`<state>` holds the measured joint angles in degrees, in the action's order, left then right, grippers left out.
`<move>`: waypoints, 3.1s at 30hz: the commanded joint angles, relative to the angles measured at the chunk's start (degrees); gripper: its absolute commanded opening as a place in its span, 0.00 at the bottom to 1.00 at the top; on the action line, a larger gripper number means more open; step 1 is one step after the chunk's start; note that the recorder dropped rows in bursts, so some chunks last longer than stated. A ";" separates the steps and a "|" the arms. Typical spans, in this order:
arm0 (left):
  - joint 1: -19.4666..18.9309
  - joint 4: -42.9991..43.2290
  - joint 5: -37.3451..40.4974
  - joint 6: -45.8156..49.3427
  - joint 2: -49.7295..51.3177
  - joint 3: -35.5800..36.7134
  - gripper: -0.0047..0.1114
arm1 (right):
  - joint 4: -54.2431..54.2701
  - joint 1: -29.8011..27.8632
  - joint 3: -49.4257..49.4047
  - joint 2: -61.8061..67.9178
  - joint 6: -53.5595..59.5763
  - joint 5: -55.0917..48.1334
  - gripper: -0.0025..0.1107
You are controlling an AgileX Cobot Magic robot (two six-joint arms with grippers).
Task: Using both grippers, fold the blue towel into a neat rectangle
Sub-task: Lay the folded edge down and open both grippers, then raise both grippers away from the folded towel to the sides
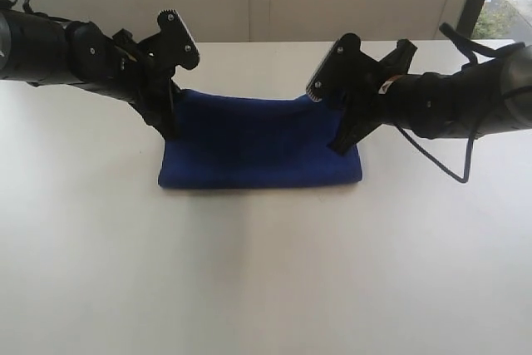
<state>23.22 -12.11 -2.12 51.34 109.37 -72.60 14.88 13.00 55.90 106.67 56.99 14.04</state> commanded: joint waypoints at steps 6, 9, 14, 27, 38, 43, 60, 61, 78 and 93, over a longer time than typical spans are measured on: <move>-0.21 -0.53 -0.54 -0.62 0.01 -0.16 0.04 | -0.15 -0.52 2.12 2.67 -0.29 1.78 0.02; -0.43 -0.57 -0.32 -0.51 0.01 -0.16 0.04 | -0.15 -0.52 2.94 3.06 -0.29 1.50 0.02; -1.17 -0.67 0.69 -0.50 -0.12 -0.16 0.04 | -0.15 -0.52 3.01 3.06 -0.29 1.65 0.02; -1.43 -0.67 0.33 -0.61 -0.02 -0.16 0.04 | -0.15 -0.52 3.01 4.18 -0.29 2.43 0.02; -1.43 -0.67 1.03 -0.61 -0.02 -0.16 0.20 | -0.15 -0.52 3.01 4.18 -0.29 4.12 0.18; -1.43 -0.67 2.12 -0.61 -0.02 -0.16 0.38 | -0.15 -0.52 3.01 4.18 -0.29 4.24 0.33; -2.14 -0.81 -0.10 -5.78 -2.66 -0.42 0.31 | 23.78 -0.52 3.01 -2.09 -0.29 7.19 0.28; -2.58 -1.13 0.56 -7.74 -3.04 -0.72 0.27 | 24.31 -0.62 3.01 -2.99 -0.29 6.01 0.24; -13.25 -3.07 33.57 -37.59 -4.72 -4.67 0.04 | 21.99 -12.49 10.05 -6.54 -22.29 -38.36 0.02; -13.25 -7.25 34.64 -48.37 1.82 -4.67 0.04 | 0.33 -12.22 13.39 -0.10 -45.25 -47.74 0.02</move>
<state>10.14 -17.32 31.51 3.38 109.35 -77.13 15.03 0.66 68.35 104.49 12.47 -32.74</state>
